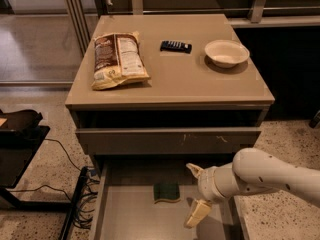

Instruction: Pick sponge from middle drawer and place on counter

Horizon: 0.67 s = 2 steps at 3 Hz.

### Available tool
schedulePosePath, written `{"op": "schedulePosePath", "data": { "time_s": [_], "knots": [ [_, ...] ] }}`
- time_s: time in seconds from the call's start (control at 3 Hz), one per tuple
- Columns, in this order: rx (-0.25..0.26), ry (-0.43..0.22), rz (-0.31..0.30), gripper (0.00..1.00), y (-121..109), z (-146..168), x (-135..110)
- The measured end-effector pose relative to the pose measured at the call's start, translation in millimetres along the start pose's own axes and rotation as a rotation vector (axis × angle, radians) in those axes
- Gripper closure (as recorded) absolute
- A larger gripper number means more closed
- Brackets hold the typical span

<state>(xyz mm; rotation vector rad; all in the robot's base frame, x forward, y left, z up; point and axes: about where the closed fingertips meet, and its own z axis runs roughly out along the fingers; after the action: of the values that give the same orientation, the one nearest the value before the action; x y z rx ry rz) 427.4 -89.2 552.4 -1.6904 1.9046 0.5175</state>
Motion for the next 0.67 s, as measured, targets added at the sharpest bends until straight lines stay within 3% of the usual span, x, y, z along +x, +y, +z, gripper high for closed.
{"op": "schedulePosePath", "data": {
  "time_s": [0.67],
  "knots": [
    [0.003,0.016,0.027,0.0,-2.0,8.6,-1.6]
  ]
}}
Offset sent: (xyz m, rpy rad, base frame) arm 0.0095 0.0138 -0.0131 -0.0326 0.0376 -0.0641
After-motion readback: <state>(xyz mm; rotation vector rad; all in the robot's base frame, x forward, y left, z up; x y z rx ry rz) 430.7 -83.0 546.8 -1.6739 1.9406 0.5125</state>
